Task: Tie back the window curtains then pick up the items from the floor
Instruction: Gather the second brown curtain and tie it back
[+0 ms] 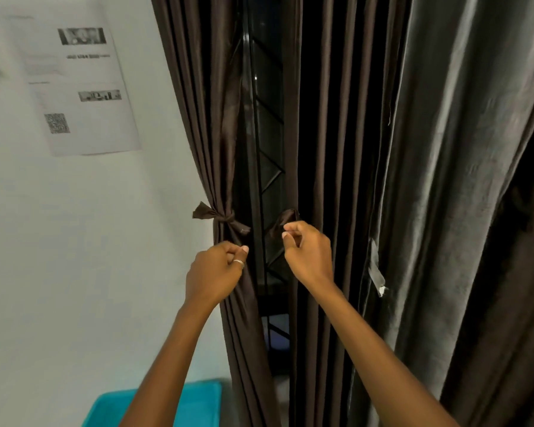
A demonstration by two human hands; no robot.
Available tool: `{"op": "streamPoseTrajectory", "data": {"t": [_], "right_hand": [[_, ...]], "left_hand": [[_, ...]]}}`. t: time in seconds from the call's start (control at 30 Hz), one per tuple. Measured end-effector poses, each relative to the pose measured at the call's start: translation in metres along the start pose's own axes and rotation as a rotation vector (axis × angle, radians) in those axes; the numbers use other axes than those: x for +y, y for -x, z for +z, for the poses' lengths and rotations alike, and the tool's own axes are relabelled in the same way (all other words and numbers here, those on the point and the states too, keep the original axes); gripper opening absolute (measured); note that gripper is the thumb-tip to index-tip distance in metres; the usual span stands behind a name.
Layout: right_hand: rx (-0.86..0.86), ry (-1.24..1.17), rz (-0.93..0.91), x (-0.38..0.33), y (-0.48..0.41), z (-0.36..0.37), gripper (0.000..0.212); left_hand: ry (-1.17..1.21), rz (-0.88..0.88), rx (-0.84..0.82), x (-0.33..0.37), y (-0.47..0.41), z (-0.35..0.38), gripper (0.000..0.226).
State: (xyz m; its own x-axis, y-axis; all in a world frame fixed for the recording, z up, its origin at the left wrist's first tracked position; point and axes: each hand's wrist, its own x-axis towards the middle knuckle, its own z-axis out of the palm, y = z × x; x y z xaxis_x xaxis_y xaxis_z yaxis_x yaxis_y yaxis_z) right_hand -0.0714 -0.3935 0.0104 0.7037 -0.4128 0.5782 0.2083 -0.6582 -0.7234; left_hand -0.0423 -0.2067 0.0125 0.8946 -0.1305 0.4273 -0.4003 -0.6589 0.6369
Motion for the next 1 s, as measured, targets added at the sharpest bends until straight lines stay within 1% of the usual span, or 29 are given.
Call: {"op": "streamPoseTrajectory", "data": {"t": [0.07,0.17,0.33,0.4,0.43,0.5,0.57,0.73,0.83,0.9,1.0], "right_hand": [[0.045,0.124,-0.035,0.009,0.000,-0.008,0.024],[0.064,0.244,-0.066,0.011,-0.008,-0.015,0.036],[0.015,0.306,-0.050,0.004,-0.031,-0.005,0.051],[-0.007,0.322,-0.019,0.000,-0.040,0.001,0.054],[-0.013,0.328,0.001,0.000,-0.044,0.004,0.052],[-0.018,0.337,0.015,0.003,-0.049,0.009,0.041],[-0.028,0.329,-0.008,0.009,-0.051,0.014,0.031],[-0.056,0.296,-0.101,0.020,-0.039,0.029,0.017],[-0.072,0.275,-0.174,0.018,-0.029,0.035,0.012],[-0.080,0.272,-0.212,0.017,-0.025,0.037,0.012],[-0.088,0.293,-0.237,0.017,-0.023,0.034,0.012]], "left_hand": [[0.000,0.001,-0.015,0.005,0.002,0.008,0.028],[-0.011,0.011,-0.028,0.017,0.004,0.014,0.026],[-0.011,0.030,-0.057,0.023,-0.001,0.016,0.024],[0.004,0.038,-0.075,0.021,-0.004,0.016,0.024],[0.012,0.048,-0.087,0.019,-0.005,0.016,0.025],[0.039,0.065,-0.110,0.015,-0.008,0.018,0.025],[0.083,0.072,-0.121,0.012,-0.011,0.022,0.025],[0.233,0.141,-0.111,0.019,-0.021,0.036,0.025],[0.269,0.212,0.000,0.026,-0.030,0.047,0.027],[0.288,0.215,0.082,0.030,-0.035,0.054,0.030],[0.300,0.196,0.145,0.036,-0.039,0.064,0.031]]}}
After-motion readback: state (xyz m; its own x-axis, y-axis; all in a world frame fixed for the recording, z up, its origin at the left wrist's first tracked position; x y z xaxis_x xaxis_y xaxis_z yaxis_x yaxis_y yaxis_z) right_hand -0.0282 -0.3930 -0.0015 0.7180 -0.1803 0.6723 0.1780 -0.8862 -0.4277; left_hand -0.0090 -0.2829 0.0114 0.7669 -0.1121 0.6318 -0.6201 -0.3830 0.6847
